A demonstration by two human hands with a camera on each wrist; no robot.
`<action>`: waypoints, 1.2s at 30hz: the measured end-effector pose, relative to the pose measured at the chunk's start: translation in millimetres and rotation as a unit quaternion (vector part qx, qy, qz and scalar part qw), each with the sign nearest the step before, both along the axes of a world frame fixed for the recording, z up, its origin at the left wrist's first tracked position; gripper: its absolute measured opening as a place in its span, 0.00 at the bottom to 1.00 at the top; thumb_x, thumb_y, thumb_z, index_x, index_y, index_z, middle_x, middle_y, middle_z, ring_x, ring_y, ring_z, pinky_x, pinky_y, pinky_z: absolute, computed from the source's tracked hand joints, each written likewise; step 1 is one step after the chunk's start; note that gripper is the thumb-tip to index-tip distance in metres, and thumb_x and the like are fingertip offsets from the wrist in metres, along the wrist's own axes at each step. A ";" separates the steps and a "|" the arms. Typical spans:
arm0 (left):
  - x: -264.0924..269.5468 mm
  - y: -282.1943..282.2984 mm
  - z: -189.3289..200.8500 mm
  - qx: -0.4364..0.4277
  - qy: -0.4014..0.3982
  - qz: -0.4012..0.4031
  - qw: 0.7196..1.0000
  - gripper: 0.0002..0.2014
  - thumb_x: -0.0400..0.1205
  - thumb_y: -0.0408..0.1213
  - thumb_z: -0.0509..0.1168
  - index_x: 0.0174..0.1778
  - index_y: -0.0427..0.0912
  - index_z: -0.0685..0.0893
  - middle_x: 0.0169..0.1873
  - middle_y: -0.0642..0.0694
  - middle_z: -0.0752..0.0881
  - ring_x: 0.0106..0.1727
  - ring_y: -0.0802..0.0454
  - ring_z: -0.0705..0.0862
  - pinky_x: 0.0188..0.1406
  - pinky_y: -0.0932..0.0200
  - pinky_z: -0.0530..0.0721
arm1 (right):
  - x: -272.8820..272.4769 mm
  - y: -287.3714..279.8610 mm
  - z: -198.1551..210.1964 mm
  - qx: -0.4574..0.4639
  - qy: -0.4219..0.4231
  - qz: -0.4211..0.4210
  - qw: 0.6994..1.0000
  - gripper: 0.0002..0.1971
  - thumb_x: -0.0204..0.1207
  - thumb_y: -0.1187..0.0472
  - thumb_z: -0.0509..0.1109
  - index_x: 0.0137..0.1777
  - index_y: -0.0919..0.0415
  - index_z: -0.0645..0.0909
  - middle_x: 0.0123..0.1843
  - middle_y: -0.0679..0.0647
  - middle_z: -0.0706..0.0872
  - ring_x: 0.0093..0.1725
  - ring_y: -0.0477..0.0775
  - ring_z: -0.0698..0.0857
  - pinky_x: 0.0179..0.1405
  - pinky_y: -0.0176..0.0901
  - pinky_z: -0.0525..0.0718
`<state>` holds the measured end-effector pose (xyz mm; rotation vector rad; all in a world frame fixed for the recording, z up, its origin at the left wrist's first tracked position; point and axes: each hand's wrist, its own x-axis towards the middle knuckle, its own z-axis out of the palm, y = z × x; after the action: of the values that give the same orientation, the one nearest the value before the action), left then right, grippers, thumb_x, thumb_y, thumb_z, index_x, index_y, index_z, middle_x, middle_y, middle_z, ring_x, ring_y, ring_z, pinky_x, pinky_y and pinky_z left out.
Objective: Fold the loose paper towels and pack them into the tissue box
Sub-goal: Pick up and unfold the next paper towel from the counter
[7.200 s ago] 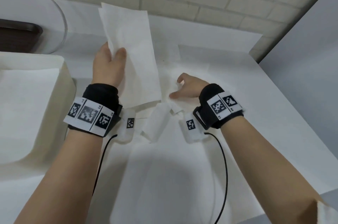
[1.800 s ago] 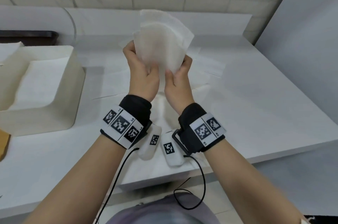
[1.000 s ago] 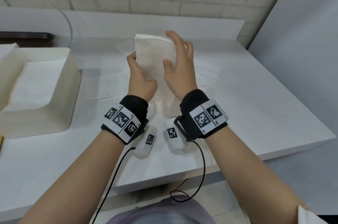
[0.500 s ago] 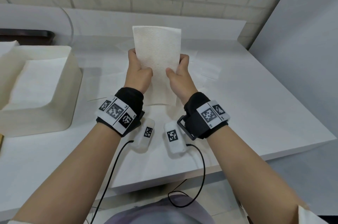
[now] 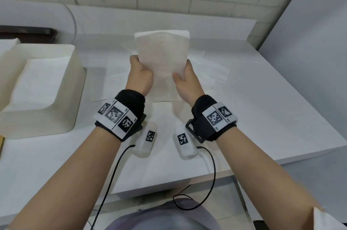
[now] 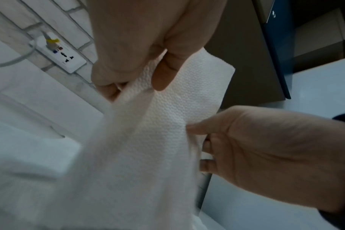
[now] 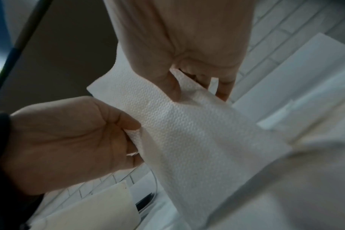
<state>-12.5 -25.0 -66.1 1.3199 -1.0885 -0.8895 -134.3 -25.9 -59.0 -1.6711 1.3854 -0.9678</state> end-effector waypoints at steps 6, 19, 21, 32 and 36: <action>29.8 2.7 12.3 -0.140 -0.149 0.078 0.976 0.34 0.68 0.24 0.61 0.72 0.38 0.60 0.62 0.47 0.68 0.65 0.48 0.71 0.68 0.60 0.70 | -3.7 -8.3 39.2 -0.148 0.252 0.046 0.955 0.13 0.79 0.70 0.55 0.62 0.63 0.68 0.49 0.52 0.75 0.46 0.58 0.78 0.44 0.48 0.75; 36.6 -10.6 -30.0 0.271 -0.140 0.000 0.952 0.23 0.78 0.25 0.53 0.71 0.30 0.69 0.65 0.36 0.79 0.65 0.38 0.77 0.67 0.48 0.75 | 23.1 -8.6 14.8 -0.116 0.558 0.164 0.805 0.21 0.75 0.74 0.54 0.69 0.64 0.64 0.61 0.59 0.77 0.49 0.58 0.77 0.41 0.46 0.67; 36.6 -11.4 -28.3 0.270 -0.137 0.012 0.953 0.22 0.80 0.24 0.51 0.73 0.29 0.66 0.66 0.39 0.77 0.66 0.40 0.76 0.65 0.51 0.73 | 24.1 -10.5 15.0 -0.133 0.547 0.156 0.812 0.21 0.75 0.74 0.54 0.68 0.64 0.65 0.61 0.59 0.77 0.50 0.59 0.78 0.40 0.46 0.66; 42.9 -4.0 -8.0 0.204 -0.018 0.045 0.978 0.31 0.85 0.41 0.57 0.80 0.40 0.51 0.66 0.44 0.76 0.69 0.43 0.73 0.72 0.53 0.67 | 20.0 -33.6 28.2 -0.043 0.316 0.130 0.939 0.16 0.82 0.67 0.55 0.68 0.63 0.66 0.55 0.55 0.77 0.52 0.57 0.78 0.46 0.45 0.75; 46.8 1.9 9.0 0.175 -0.042 0.017 0.984 0.28 0.84 0.42 0.55 0.79 0.39 0.57 0.54 0.48 0.81 0.56 0.46 0.81 0.62 0.55 0.78 | 32.1 -41.8 33.9 0.056 0.062 0.123 0.989 0.16 0.82 0.66 0.53 0.70 0.62 0.64 0.59 0.52 0.78 0.55 0.53 0.78 0.55 0.42 0.77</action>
<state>34.3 -23.1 -57.1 1.6721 -1.0001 -1.0409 -102.2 -67.8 -25.1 -1.7905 1.2507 -0.6454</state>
